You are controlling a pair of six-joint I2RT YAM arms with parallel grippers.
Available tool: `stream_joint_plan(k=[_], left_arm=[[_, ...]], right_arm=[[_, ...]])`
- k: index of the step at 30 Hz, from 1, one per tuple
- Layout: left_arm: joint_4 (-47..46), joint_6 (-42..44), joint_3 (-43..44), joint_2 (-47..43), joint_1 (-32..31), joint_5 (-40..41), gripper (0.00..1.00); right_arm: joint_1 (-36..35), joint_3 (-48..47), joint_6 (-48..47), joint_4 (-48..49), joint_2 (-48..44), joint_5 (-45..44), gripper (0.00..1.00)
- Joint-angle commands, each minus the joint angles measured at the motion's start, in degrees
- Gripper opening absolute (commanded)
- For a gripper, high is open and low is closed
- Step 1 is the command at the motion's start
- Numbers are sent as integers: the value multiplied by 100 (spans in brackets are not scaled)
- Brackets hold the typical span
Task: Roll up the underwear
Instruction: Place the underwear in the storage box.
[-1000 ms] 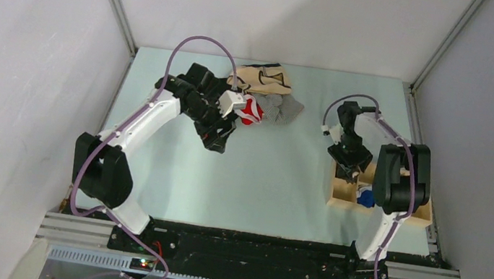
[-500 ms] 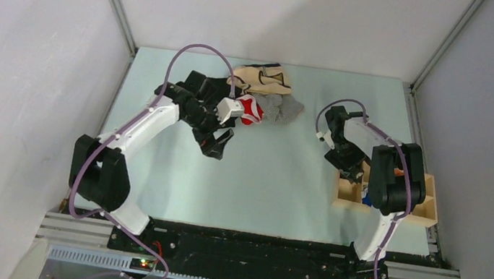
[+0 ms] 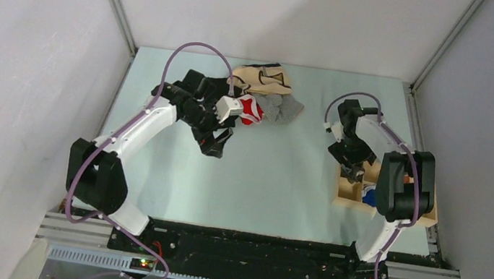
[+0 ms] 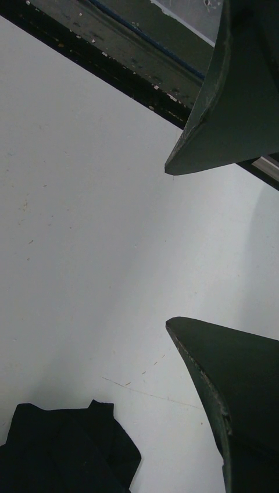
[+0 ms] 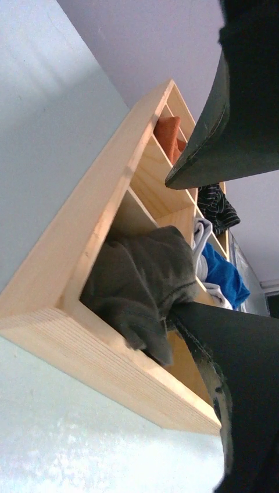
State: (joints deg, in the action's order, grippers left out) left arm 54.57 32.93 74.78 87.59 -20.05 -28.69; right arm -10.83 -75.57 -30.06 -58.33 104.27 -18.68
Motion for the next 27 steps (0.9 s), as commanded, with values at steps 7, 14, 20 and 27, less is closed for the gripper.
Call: stream_joint_plan(k=[7,14,20,27], left_arm=[[-23,-52,193,-2,28,-129,99],[-76,-101,126,-6,31,-163,99],[-65,-112,168,29,37,-151,99],[48,-57,211,44,57,-71,99]], right_arm=[[55,-464,-113,-521,-385,733,69],[132,-507,-412,-667,-271,1046,65],[170,-511,-612,-612,16,1059,62],[334,-500,-938,-455,374,1101,46]])
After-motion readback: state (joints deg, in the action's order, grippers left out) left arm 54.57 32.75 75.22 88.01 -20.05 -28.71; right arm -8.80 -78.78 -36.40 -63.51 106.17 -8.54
